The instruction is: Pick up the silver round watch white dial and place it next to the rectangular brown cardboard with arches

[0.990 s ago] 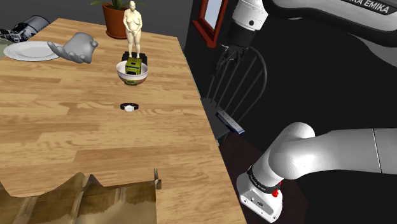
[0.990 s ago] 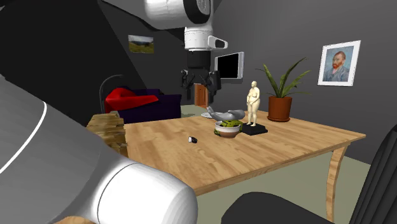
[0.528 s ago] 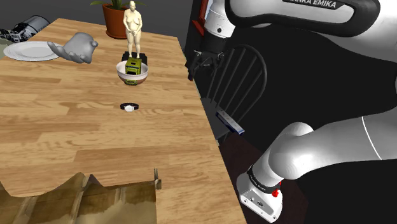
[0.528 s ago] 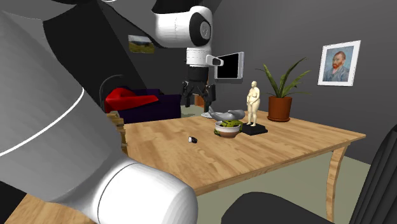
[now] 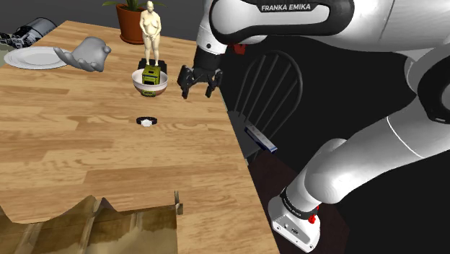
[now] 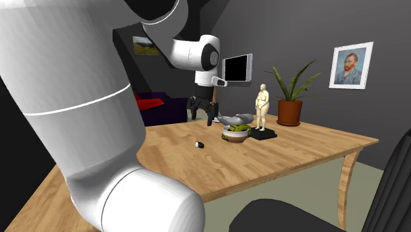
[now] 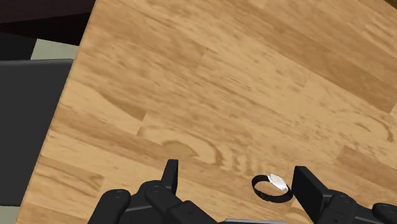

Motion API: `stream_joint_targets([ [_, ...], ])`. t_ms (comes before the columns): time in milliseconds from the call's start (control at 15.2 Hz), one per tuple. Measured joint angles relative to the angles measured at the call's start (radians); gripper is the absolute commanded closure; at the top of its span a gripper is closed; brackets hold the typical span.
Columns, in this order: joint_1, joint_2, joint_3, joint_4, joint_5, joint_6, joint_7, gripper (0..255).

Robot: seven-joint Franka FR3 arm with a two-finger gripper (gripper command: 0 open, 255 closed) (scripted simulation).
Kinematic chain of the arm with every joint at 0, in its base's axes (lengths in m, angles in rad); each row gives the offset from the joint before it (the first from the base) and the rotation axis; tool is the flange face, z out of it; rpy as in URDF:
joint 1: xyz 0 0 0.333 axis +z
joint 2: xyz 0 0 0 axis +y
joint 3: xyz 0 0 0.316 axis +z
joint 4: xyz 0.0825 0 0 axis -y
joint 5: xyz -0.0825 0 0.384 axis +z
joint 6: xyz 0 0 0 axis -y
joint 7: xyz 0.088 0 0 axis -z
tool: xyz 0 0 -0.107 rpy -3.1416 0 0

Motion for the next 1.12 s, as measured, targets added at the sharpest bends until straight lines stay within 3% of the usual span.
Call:
stream_joint_targets([
  [462, 0.014, 0.266, 0.042, 0.157, 0.007, 0.101, 0.097, 0],
  [1122, 0.064, 0.659, 0.057, 0.488, -0.015, 0.157, 0.223, 0],
])
